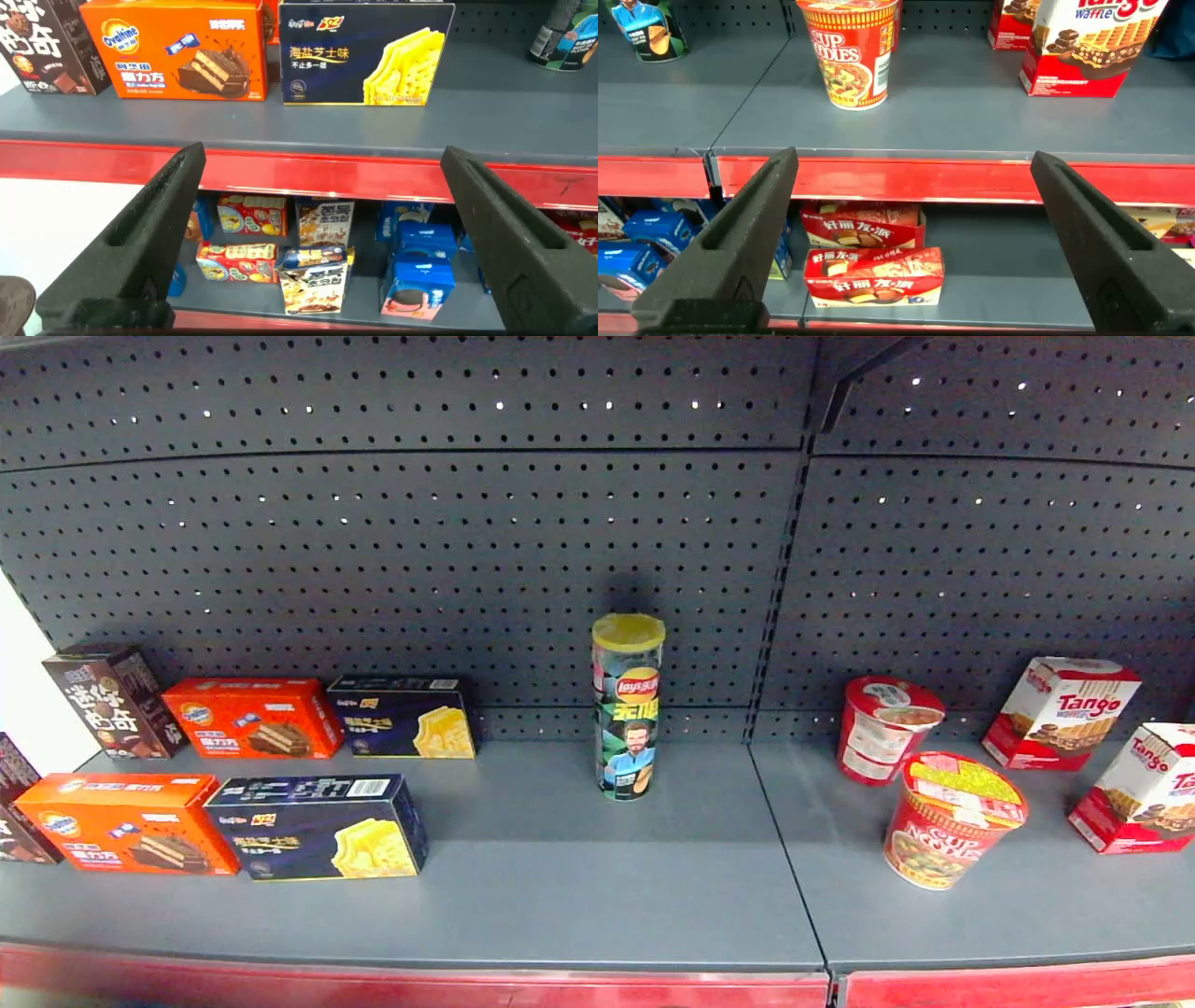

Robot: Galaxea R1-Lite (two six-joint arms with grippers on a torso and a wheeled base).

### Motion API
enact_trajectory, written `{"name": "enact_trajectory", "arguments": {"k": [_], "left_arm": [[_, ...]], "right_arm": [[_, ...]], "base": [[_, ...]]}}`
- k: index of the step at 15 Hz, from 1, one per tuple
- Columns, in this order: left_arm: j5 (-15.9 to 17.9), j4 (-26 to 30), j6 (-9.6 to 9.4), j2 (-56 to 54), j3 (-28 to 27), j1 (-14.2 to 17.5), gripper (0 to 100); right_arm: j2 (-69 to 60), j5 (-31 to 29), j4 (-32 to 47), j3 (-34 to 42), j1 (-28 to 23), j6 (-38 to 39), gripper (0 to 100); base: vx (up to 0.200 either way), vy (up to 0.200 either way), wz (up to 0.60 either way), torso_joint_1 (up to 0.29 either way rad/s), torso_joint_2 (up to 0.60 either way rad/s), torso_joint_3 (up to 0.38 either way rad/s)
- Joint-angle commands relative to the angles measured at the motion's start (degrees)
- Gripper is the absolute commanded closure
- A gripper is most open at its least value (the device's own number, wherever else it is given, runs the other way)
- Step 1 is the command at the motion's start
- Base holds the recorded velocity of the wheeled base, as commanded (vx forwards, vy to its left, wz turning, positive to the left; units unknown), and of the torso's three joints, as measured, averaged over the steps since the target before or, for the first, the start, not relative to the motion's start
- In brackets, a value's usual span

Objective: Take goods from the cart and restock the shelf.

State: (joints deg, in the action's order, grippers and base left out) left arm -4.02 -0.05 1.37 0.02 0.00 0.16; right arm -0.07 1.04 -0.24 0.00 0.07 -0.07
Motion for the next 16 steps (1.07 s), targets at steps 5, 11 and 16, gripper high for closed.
{"name": "enact_trajectory", "arguments": {"k": [5,11,16], "left_arm": [[-0.02,-0.04,0.22,-0.02,0.00,-0.07,0],[0.24,0.22,-0.22,-0.02,-0.18,-0.16,0],[0.16,0.05,-0.13,-0.02,-0.09,-0.16,0]], "right_arm": [[0.07,-0.16,-0.02,0.00,0.01,-0.10,0],[0.07,-0.16,-0.02,0.00,0.01,-0.10,0],[0.07,-0.16,-0.02,0.00,0.01,-0.10,0]], "base": [[0.000,0.000,0.60,-0.002,0.00,0.003],[0.000,0.000,0.60,0.006,0.00,0.002],[0.000,0.000,0.60,0.001,0.00,0.002]]}}
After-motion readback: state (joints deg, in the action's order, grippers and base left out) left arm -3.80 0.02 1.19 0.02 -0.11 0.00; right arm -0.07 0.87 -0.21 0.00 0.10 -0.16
